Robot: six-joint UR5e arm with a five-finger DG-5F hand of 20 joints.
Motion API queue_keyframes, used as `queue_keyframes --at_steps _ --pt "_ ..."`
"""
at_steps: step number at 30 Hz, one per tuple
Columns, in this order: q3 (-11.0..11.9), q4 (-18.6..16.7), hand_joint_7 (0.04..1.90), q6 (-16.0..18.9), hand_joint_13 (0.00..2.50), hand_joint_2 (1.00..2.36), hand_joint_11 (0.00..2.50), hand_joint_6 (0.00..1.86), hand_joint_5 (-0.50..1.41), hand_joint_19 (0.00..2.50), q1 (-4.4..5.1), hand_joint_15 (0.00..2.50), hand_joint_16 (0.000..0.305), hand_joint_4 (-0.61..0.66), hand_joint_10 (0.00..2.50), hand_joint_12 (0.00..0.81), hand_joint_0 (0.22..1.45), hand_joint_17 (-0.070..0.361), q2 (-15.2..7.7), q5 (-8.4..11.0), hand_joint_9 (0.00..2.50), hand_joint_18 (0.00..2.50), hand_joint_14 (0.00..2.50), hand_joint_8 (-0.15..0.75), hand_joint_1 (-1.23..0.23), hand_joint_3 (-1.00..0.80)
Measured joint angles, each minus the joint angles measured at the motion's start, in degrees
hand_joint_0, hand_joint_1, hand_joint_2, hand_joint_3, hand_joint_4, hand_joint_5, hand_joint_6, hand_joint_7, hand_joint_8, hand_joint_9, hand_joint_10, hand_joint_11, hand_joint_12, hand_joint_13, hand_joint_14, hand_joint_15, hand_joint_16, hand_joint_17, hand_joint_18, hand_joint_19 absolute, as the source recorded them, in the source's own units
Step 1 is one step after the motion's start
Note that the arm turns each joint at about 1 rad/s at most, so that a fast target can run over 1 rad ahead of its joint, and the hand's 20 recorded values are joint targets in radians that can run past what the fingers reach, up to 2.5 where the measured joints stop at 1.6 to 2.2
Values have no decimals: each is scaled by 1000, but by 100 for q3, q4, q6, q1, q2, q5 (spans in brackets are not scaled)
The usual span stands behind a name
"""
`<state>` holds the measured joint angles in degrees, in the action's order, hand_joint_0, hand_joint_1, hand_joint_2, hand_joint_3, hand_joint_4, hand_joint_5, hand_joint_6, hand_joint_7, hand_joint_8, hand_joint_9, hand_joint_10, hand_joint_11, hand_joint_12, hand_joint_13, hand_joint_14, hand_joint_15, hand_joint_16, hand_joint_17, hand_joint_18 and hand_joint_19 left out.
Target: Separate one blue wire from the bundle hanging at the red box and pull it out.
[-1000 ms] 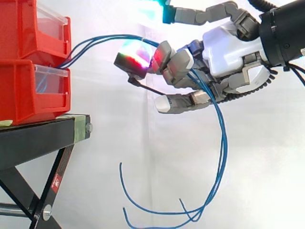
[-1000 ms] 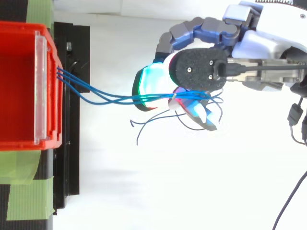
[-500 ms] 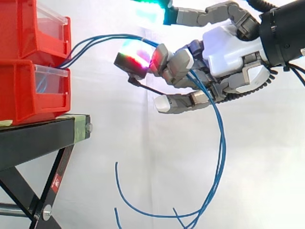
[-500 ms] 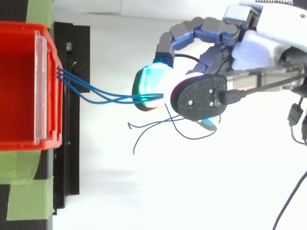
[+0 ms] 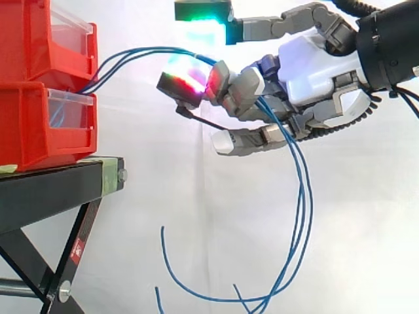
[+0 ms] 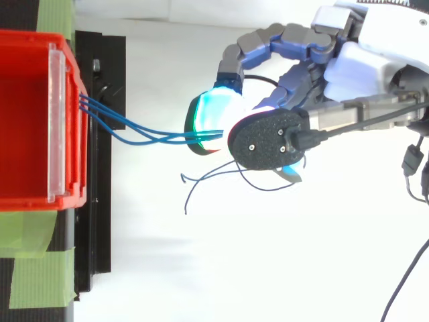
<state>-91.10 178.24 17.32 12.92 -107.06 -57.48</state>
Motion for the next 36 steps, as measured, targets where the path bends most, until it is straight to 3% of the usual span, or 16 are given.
queue_keyframes --at_steps 11,19,28,36 --pt "-1 -17 928 0 1218 1014 1328 932 -223 431 0 1385 54 149 16 401 618 121 0 0 992 696 19 304 -980 -330" --pt "1 -25 923 0 1204 1008 1334 930 -226 431 0 1387 54 155 17 397 607 123 0 0 975 696 20 302 -990 -408" --pt "0 -27 890 0 1283 1004 1321 920 -205 484 0 1366 56 164 16 418 535 126 1 0 1095 717 16 329 -709 -445" --pt "0 -27 906 0 1272 1011 1328 916 -198 491 0 1365 53 152 17 395 601 118 0 0 1131 704 17 314 -721 -364"
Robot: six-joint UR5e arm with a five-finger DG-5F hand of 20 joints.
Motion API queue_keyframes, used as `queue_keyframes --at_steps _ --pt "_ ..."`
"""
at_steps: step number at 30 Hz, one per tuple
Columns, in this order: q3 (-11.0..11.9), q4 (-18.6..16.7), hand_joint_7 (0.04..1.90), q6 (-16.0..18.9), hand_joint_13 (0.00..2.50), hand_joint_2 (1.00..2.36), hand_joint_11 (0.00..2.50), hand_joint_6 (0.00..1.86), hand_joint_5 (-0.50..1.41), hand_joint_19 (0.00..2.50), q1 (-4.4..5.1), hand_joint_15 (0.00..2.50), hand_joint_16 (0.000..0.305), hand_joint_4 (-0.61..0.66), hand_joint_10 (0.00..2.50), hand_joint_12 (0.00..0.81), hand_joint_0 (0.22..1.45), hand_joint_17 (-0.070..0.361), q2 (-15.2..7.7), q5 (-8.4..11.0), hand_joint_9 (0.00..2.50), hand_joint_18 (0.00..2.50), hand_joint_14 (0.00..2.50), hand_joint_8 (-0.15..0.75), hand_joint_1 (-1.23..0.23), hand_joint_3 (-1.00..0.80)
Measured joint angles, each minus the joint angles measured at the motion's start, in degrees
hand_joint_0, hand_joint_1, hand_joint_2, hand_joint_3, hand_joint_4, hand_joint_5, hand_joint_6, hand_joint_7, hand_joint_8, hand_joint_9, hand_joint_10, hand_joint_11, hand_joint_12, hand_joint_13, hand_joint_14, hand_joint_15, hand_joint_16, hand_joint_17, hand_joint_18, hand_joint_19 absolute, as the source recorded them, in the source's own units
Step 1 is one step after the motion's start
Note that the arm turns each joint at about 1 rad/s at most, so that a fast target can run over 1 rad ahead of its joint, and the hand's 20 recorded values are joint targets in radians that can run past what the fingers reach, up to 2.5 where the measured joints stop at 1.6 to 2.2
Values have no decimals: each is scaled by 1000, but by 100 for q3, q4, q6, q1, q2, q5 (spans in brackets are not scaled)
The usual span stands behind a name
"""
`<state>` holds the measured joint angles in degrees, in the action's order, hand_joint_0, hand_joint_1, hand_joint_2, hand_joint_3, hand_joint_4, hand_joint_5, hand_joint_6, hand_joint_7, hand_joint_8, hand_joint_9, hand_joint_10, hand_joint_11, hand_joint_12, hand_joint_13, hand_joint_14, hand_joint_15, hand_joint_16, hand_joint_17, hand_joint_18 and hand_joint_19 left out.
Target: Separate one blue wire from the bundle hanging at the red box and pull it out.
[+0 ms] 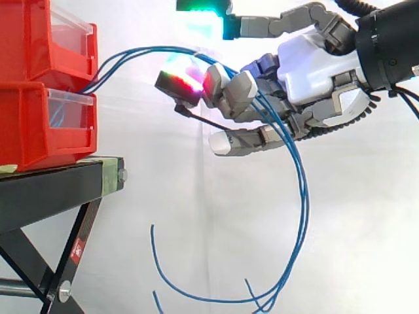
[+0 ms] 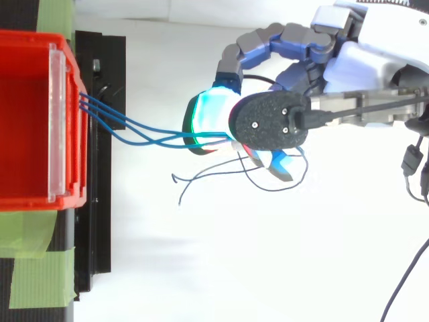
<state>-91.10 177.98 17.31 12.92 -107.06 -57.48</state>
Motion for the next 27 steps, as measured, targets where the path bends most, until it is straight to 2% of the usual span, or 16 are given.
queue_keyframes --at_steps 7,17,27 --pt "-1 0 933 0 1239 1014 1330 918 -205 478 0 1379 53 146 17 393 598 119 0 0 1086 698 18 311 -846 -316" --pt "1 0 931 0 1169 1018 1318 922 -218 424 0 1378 54 141 18 396 628 121 -2 0 989 682 19 300 -949 -235" --pt "3 0 935 0 1072 1016 1304 916 -233 363 0 1412 56 156 18 403 611 127 -1 0 889 629 19 291 -1002 -282"
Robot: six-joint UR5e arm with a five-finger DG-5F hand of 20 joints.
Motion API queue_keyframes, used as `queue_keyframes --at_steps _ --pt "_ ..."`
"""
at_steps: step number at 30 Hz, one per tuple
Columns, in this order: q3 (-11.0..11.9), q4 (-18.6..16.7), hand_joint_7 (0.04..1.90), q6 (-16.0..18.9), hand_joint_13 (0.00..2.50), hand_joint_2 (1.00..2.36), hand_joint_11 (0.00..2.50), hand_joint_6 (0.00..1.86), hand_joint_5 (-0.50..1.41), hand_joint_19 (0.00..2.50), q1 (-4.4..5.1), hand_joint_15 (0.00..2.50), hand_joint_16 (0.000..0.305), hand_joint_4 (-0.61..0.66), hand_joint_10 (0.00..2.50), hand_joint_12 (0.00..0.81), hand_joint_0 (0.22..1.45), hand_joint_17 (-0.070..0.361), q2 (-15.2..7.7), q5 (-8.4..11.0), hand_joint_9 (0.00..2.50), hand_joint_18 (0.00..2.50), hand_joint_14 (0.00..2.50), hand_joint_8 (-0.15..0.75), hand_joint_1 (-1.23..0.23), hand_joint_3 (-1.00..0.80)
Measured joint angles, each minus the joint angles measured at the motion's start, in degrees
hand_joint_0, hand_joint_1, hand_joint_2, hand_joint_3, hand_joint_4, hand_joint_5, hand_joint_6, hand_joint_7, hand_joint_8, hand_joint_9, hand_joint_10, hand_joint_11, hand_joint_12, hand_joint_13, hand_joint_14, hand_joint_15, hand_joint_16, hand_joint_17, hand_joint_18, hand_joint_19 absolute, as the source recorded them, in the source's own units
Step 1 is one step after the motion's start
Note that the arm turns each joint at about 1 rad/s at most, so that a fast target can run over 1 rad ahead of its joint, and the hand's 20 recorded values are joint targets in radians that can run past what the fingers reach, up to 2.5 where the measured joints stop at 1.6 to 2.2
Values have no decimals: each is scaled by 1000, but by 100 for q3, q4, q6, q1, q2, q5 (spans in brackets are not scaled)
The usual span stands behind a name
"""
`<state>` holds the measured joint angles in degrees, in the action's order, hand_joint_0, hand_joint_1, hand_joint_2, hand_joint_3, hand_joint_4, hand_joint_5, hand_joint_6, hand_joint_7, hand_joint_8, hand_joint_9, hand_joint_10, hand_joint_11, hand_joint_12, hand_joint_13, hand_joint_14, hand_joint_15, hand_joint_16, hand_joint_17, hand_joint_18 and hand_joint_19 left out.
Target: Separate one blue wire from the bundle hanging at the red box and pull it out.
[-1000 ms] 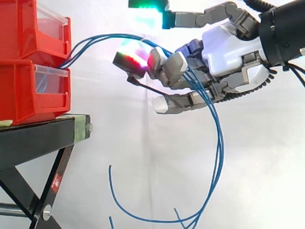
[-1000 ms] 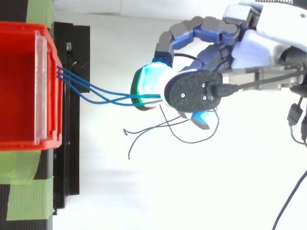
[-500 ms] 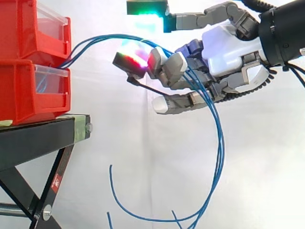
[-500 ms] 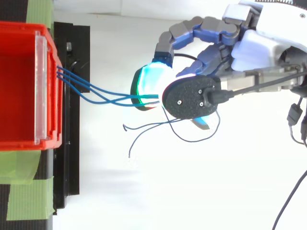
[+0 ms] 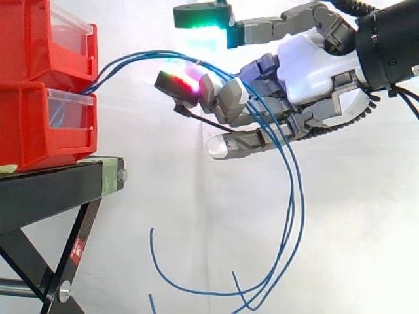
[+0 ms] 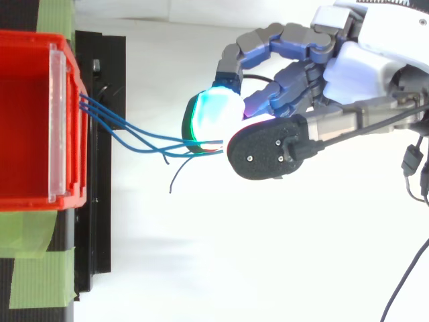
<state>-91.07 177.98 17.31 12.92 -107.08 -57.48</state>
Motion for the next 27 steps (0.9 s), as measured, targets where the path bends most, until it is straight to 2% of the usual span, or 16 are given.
queue_keyframes --at_steps 6,11,16,24,27 --pt "-1 0 911 0 1086 1011 1295 916 -229 389 1 1425 56 158 18 399 593 126 0 0 915 629 19 303 -976 -361" --pt "-3 0 915 0 1129 1014 1263 912 -211 423 4 1410 55 147 17 396 604 123 0 0 1000 640 17 308 -855 -318" --pt "-1 0 915 0 1137 1015 1270 911 -207 434 6 1413 54 147 17 394 606 122 0 0 1021 641 18 312 -816 -302" --pt "-3 1 906 -22 1145 1007 1261 907 -206 444 8 1409 56 158 17 407 544 125 -2 3 1018 639 16 318 -761 -406" --pt "-4 3 906 -161 1144 1005 1264 905 -206 443 9 1414 56 163 16 406 532 127 -5 10 1021 636 15 326 -743 -429"
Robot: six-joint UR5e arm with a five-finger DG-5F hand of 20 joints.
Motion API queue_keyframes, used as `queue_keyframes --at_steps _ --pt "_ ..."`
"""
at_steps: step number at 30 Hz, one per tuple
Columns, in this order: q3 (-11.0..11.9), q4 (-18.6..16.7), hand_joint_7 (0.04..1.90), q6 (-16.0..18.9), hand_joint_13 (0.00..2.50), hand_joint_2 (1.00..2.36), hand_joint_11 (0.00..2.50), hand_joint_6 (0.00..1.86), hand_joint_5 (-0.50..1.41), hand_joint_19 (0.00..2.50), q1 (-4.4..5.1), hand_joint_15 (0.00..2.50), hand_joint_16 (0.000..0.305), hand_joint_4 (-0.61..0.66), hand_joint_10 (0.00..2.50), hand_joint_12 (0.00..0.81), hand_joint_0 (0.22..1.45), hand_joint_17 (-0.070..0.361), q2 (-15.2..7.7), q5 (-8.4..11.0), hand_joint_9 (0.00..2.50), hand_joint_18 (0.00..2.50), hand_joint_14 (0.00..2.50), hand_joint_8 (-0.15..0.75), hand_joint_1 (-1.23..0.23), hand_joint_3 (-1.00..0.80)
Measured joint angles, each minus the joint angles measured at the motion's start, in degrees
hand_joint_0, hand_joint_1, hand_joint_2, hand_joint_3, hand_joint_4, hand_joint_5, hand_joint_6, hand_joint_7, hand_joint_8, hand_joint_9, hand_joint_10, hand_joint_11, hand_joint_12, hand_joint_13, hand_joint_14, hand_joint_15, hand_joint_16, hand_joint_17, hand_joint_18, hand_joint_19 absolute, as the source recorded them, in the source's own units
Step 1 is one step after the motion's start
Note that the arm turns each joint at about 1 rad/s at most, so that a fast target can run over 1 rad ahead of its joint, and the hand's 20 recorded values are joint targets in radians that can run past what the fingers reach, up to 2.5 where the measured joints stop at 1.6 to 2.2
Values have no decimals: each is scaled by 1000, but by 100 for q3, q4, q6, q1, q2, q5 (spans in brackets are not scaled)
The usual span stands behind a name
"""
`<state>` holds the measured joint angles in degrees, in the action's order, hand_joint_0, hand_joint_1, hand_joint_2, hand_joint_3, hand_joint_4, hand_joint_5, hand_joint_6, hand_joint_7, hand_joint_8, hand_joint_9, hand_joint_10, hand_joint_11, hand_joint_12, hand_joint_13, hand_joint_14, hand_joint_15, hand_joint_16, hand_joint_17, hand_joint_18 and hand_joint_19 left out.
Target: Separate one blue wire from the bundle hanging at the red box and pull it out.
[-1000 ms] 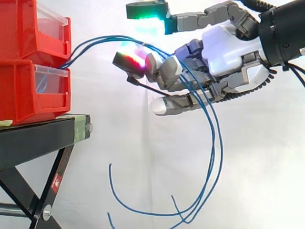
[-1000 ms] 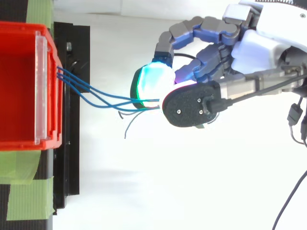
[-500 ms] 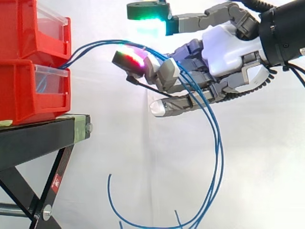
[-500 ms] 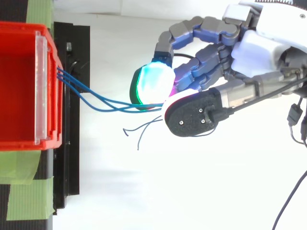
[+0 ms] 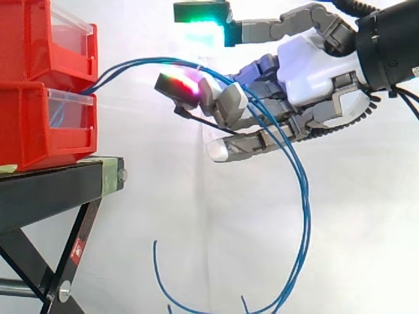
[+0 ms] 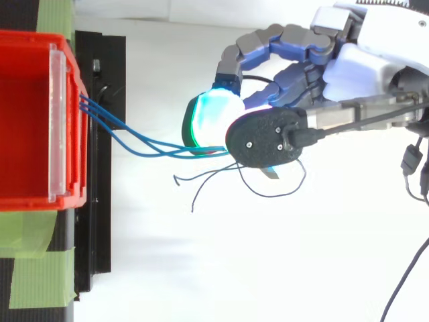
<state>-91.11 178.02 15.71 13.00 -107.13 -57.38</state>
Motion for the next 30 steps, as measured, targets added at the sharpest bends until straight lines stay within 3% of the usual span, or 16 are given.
queue_keyframes --at_steps 7,13,30 --pt "0 -18 905 -851 1142 1006 1262 904 -206 443 0 1403 57 168 16 410 525 128 -2 178 1020 630 14 328 -726 -430" --pt "0 -100 906 -1265 1131 1005 1251 903 -207 439 -1 1404 56 164 16 407 536 126 -3 321 1009 622 15 323 -789 -437" --pt "2 -123 900 -1886 1108 1000 1261 902 -211 429 -1 1390 57 168 17 410 529 128 -1 438 981 614 15 319 -827 -493"
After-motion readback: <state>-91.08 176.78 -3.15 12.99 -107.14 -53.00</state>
